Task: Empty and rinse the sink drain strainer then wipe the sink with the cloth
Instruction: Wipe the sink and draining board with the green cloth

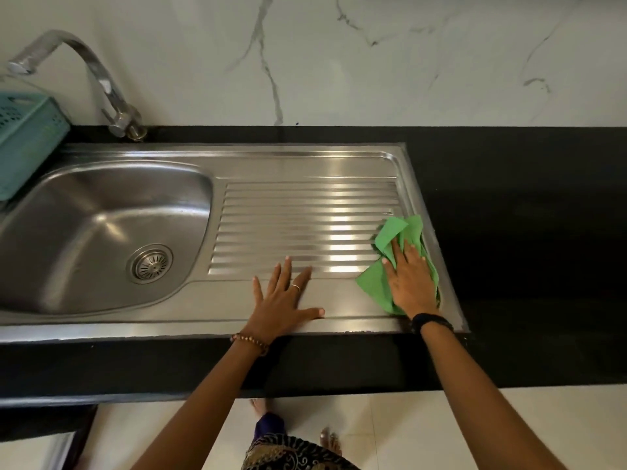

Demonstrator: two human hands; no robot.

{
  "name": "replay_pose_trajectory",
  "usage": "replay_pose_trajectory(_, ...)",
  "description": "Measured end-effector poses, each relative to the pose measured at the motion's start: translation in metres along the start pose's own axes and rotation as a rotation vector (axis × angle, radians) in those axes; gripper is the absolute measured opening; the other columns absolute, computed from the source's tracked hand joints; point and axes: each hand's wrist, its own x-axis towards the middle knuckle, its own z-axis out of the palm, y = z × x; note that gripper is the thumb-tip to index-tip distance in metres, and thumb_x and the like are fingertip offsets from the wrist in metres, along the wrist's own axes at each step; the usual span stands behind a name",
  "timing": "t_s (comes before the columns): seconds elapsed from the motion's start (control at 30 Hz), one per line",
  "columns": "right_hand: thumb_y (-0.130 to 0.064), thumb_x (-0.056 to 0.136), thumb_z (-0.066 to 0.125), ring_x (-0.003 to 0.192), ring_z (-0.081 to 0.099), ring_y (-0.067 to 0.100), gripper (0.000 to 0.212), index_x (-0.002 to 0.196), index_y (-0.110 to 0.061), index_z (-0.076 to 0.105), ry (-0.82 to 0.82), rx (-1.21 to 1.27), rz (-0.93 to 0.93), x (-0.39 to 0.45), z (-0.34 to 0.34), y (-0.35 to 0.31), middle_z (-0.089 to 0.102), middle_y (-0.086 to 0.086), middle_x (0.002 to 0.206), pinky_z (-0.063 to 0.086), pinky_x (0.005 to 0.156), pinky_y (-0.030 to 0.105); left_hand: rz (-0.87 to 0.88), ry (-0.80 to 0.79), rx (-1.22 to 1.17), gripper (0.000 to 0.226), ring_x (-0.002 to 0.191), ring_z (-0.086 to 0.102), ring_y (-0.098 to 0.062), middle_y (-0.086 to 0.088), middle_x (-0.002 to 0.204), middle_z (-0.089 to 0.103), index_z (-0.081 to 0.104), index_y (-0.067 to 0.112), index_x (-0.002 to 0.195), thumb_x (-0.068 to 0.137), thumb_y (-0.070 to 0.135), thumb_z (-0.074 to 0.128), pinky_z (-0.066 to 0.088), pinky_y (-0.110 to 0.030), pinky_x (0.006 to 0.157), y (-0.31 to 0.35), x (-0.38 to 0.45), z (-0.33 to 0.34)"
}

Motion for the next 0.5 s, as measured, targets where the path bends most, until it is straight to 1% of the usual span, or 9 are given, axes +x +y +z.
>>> replay_pose_trajectory(0.1,-0.03,0.1,0.03,0.145,0.013,0.026,0.052,0.147,-0.015,0.018,-0.009,-0.019,0.032,-0.014,0.007,0.001,0.017,0.012,0.156,0.008,0.118,0.043,-0.039,0.067,-0.052,0.091,0.143,-0.018,-0.022,0.001,0.155,-0.021,-0.008,0.04,0.143,0.076,0.069,0.047,-0.014,-0.058,0.109,-0.017,-0.006,-0.002)
replay_pose_trajectory(0.23,-0.029,0.1,0.03,0.145,0.011,0.028,0.052,0.147,-0.013,0.017,-0.016,-0.05,0.061,0.005,0.005,-0.008,0.015,0.014,0.156,0.008,0.118,0.045,-0.124,0.139,-0.051,0.094,0.143,-0.016,-0.024,-0.001,0.156,-0.017,-0.004,0.034,0.145,0.076,0.069,0.048,-0.013,-0.056,0.11,-0.052,-0.017,-0.012)
replay_pose_trajectory(0.3,-0.026,0.099,0.033,0.142,0.017,0.031,0.049,0.144,-0.008,0.026,0.037,-0.014,0.104,0.012,0.006,-0.018,0.022,0.016,0.154,0.009,0.117,0.047,-0.186,0.162,-0.041,0.098,0.143,-0.016,-0.027,-0.005,0.157,-0.015,-0.003,0.03,0.146,0.073,0.072,0.049,-0.013,-0.054,0.11,-0.071,-0.023,-0.019)
replay_pose_trajectory(0.37,-0.022,0.098,0.038,0.136,0.029,0.033,0.042,0.136,-0.004,0.04,0.13,0.085,0.129,0.014,0.008,-0.027,0.036,0.019,0.145,0.016,0.116,0.049,-0.252,0.167,-0.029,0.104,0.143,-0.015,-0.03,-0.01,0.156,-0.014,-0.002,0.027,0.147,0.069,0.075,0.049,-0.012,-0.055,0.111,-0.089,-0.029,-0.024)
replay_pose_trajectory(0.43,-0.018,0.097,0.041,0.126,0.04,0.033,0.034,0.125,-0.001,0.051,0.193,0.159,0.085,0.012,0.012,-0.038,0.047,0.019,0.133,0.025,0.112,0.049,-0.297,0.156,-0.031,0.11,0.143,-0.013,-0.034,-0.013,0.156,-0.013,-0.004,0.025,0.147,0.066,0.077,0.049,-0.009,-0.056,0.112,-0.102,-0.036,-0.029)
replay_pose_trajectory(0.47,-0.018,0.096,0.042,0.123,0.043,0.033,0.033,0.123,-0.001,0.052,0.202,0.164,0.048,0.01,0.017,-0.046,0.049,0.018,0.13,0.027,0.11,0.049,-0.313,0.149,-0.045,0.111,0.143,-0.012,-0.034,-0.013,0.156,-0.012,-0.004,0.024,0.147,0.065,0.077,0.05,-0.008,-0.056,0.112,-0.106,-0.039,-0.032)
replay_pose_trajectory(0.5,-0.019,0.096,0.042,0.124,0.043,0.033,0.034,0.124,-0.002,0.052,0.193,0.161,0.01,0.008,0.024,-0.057,0.049,0.017,0.131,0.027,0.111,0.048,-0.321,0.15,-0.065,0.113,0.144,-0.009,-0.033,-0.013,0.157,-0.011,-0.004,0.023,0.147,0.065,0.077,0.051,-0.006,-0.055,0.113,-0.109,-0.042,-0.034)
